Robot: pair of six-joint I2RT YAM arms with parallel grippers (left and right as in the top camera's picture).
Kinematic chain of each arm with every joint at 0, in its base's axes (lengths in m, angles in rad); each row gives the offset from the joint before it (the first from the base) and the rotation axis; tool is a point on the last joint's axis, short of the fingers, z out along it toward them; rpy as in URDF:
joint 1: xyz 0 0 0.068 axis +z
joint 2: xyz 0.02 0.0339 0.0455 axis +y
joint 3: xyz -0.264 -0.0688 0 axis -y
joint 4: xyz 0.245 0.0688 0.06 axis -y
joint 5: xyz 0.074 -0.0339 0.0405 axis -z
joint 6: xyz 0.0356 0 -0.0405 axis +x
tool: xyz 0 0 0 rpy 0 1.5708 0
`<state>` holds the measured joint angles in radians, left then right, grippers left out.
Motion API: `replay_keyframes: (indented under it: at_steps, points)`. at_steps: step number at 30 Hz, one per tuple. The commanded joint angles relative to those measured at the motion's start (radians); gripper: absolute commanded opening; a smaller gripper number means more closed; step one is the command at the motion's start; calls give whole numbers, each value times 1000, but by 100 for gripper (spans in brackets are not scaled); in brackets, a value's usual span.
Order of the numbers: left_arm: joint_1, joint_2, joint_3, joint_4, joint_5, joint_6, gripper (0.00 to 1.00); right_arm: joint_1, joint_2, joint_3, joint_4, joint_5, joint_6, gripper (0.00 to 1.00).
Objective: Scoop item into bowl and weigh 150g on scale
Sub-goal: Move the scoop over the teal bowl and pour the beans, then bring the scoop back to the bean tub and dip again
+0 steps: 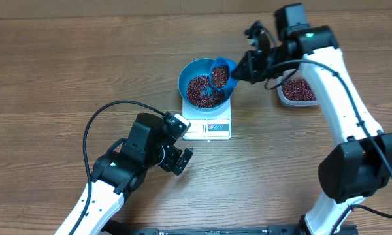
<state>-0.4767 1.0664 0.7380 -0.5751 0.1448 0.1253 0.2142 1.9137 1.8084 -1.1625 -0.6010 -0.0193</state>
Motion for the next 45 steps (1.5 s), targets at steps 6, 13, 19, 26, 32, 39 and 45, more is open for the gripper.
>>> replay_keyframes:
  at_steps: [6, 13, 19, 26, 32, 39, 45]
  points:
    - [-2, 6, -3, 3, -7, -17, 99, 169, -44, 33, 62, 415, 47, 4]
    - [-2, 6, -3, 3, -7, -17, 100, 314, -44, 33, 105, 764, 58, 4]
    - [-2, 6, -3, 3, -7, -17, 100, 404, -44, 33, 125, 976, 57, 4]
    - [-2, 6, -3, 3, -7, -17, 100, 472, -44, 33, 140, 1093, 56, 4]
    - [-2, 6, -3, 3, -7, -17, 99, 478, -44, 33, 139, 1098, 51, 4]
    - [-2, 6, -3, 3, -7, -17, 100, 478, -44, 33, 138, 1097, 49, 4]
    - [-2, 6, -3, 3, -7, -17, 100, 475, -44, 33, 136, 1028, 50, 4]
